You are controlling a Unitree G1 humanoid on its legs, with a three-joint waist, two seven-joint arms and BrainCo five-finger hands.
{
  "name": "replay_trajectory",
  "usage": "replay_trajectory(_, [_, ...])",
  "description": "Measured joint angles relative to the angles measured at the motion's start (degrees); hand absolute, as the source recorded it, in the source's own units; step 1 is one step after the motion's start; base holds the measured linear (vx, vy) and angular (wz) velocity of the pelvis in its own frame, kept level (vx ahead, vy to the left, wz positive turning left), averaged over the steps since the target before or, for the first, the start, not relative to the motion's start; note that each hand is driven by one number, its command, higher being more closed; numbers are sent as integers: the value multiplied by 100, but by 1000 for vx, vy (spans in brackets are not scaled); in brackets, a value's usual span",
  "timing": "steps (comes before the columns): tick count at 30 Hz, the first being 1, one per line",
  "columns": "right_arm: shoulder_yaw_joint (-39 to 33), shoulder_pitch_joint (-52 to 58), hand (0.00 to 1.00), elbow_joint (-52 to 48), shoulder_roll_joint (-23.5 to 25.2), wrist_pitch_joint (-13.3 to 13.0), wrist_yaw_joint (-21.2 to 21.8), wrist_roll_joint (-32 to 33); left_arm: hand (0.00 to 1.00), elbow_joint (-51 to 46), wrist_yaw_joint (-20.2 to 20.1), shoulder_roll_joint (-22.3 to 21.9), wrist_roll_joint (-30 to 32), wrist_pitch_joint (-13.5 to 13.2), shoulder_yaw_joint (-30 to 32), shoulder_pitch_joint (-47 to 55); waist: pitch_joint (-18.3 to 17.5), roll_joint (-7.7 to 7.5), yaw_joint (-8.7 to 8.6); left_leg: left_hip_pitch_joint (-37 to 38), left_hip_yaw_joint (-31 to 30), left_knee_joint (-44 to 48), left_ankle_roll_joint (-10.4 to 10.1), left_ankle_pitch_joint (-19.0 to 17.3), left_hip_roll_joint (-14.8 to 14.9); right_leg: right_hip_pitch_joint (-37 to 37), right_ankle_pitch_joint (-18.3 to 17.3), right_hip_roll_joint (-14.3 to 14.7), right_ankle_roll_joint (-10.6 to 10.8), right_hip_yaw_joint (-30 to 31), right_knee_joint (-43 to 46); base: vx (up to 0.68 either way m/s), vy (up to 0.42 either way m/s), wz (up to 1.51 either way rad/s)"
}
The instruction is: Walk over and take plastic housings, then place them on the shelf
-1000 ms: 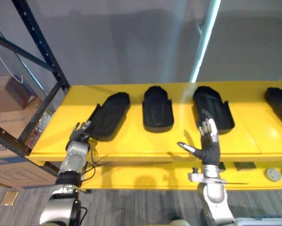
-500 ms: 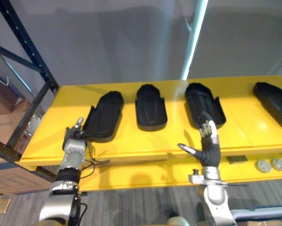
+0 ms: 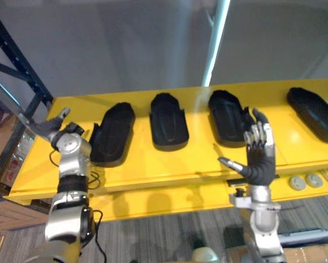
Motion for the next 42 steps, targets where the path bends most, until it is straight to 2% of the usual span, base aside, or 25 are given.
replay_trajectory(2, [-2,-205,0,13,-84,193,-47,8,0,-613,-16,-211,249,-111,-29,532,13,51,135,18,-119,-1,12,9,1,108,-7,-3,-3,-150,-4,-5,-9,39])
replay_trajectory(4, [4,-534,0,130,-142,498,-203,8,0,-1387,-49,-478,639,-123,-114,1488,5,111,419,7,-351,-3,18,41,-9,264,-71,-15,-32,-401,-8,-25,-17,58])
replay_trajectory(5, [-3,-714,0,270,-141,744,-263,43,0,-1686,-219,-546,727,-117,-210,1999,-8,126,543,-34,-486,-7,16,69,-12,328,-114,-17,-36,-565,-6,-35,-25,63])
replay_trajectory(6, [-6,-796,0,352,-142,881,-312,77,0,-1800,-355,-582,810,-97,-233,2220,-7,130,626,-48,-597,-16,16,90,-15,355,-137,-17,-31,-649,-6,-52,-37,65])
replay_trajectory(7, [-3,-958,0,553,-137,1166,-470,76,0,-1953,-650,-654,828,-91,-257,2636,-12,137,780,-76,-715,-39,11,127,-17,402,-200,-16,-49,-786,22,-59,-40,63])
replay_trajectory(8, [-6,-1123,0,749,-130,1460,-579,75,0,-2005,-1003,-701,803,-89,-301,3043,-21,141,881,-123,-837,-40,12,166,-22,456,-246,-16,-87,-926,25,-50,-34,60])
replay_trajectory(9, [-12,-1188,0,814,-131,1633,-630,73,0,-2003,-1259,-699,804,-75,-333,3229,-31,144,930,-162,-911,-41,9,188,-26,463,-250,-16,-88,-1001,22,-46,-30,63])
replay_trajectory(10, [-32,-1387,0,1056,-132,1965,-753,65,0,-2009,-1957,-681,816,-17,-484,3692,-40,143,1014,-275,-1047,-41,14,245,-36,458,-250,-14,-90,-1149,16,-31,-16,45])
replay_trajectory(11, [-56,-1452,0,1175,-132,2064,-798,66,0,-2008,-2214,-685,817,44,-530,3854,-42,140,1066,-307,-1077,-41,13,262,-38,452,-250,-12,-90,-1177,13,-40,-15,39])
replay_trajectory(12, [-97,-1593,0,1426,-130,2256,-929,65,0,-1997,-2745,-699,708,126,-715,4177,-46,133,1179,-353,-1102,-41,14,284,-39,430,-243,-9,-85,-1202,6,-17,-1,14])
replay_trajectory(13, [-141,-1651,0,1533,-128,2341,-1007,64,0,-1968,-3022,-718,574,171,-784,4308,-46,132,1236,-366,-1124,-41,19,293,-44,430,-238,-10,-80,-1219,3,-13,-2,22])
replay_trajectory(14, [-277,-1822,0,1790,-105,2512,-1124,60,0,-1827,-3507,-732,366,268,-921,4550,-51,126,1261,-408,-1227,-41,28,333,-66,461,-213,-19,-40,-1328,2,-11,-8,31])
replay_trajectory(16, [-542,-2222,0,2265,-107,2744,-1292,63,0,-1276,-4208,-798,314,291,-1028,4834,-63,126,1308,-472,-1353,-42,26,377,-75,468,-195,-19,-42,-1450,8,-15,-11,31])
replay_trajectory(17, [-666,-2427,0,2505,-140,2830,-1381,62,0,-830,-4388,-797,310,290,-1160,4895,-66,130,1413,-471,-1367,-42,22,381,-63,480,-194,-4,-43,-1454,-2,-15,-10,11])
replay_trajectory(19, [-698,-2730,0,2852,-194,2988,-1504,60,0,-191,-4540,-798,277,285,-1325,4916,-67,131,1529,-475,-1382,-42,15,393,-46,488,-194,14,-43,-1473,-5,-10,-9,2])
replay_trajectory(22, [-667,-3185,0,3506,-200,3121,-1785,-9,0,593,-4581,-849,68,213,-1421,4910,-69,129,1615,-523,-1477,-42,22,421,-43,496,-195,28,-44,-1521,-26,-20,-23,14])
replay_trajectory(24, [-685,-3489,0,3998,-206,3137,-2060,-45,0,1031,-4581,-847,-26,27,-1511,4896,-70,127,1649,-617,-1550,-42,32,469,-34,496,-169,40,-50,-1638,-75,-24,-25,22])
replay_trajectory(26, [-700,-3704,0,4340,-205,3136,-2229,-83,0,1271,-4581,-862,-61,-123,-1560,4898,-70,127,1783,-636,-1550,-41,29,479,-16,498,-111,64,-58,-1641,-125,-8,-7,3])
replay_trajectory(27, [-704,-3807,0,4460,-205,3125,-2244,-146,0,1374,-4581,-876,-66,-180,-1561,4895,-70,127,1850,-633,-1558,-41,27,484,-14,514,-107,70,-59,-1645,-139,-8,-14,3])
replay_trajectory(29, [-702,-3989,0,4596,-205,3060,-2242,-275,0,1510,-4581,-876,-103,-219,-1559,4895,-69,127,1879,-638,-1598,-41,22,498,-11,548,-98,89,-66,-1677,-166,-12,-18,8])
replay_trajectory(32, [-690,-4277,0,4640,-206,2961,-2216,-279,0,1746,-4634,-876,-169,-214,-1562,4840,-69,127,1883,-652,-1664,-41,17,506,-5,566,-99,108,-68,-1754,-173,-21,-20,9])
replay_trajectory(36, [-647,-4518,0,4751,-200,2994,-2084,-383,0,2039,-4764,-877,-272,-184,-1564,4801,-53,105,1896,-666,-1672,-43,16,505,-26,567,-105,106,-71,-1787,-194,-5,-3,1])
replay_trajectory(39, [-639,-4518,0,4769,-142,3432,-1940,-380,0,2241,-4803,-878,-270,-158,-1562,4814,-2,45,1896,-661,-1673,-42,15,503,-39,575,-109,92,-68,-1791,-202,0,0,0])
replay_trajectory(40, [-638,-4518,0,4828,-127,3672,-1870,-379,0,2306,-4810,-882,-274,-154,-1560,4813,42,27,1897,-653,-1672,-42,16,501,-46,583,-114,84,-71,-1793,-205,0,0,0])
replay_trajectory(42, [-638,-4522,0,4977,-118,3855,-1838,-378,0,2326,-4810,-887,-280,-154,-1550,4809,80,21,1903,-648,-1672,-42,18,499,-58,590,-117,73,-76,-1796,-209,0,0,0])
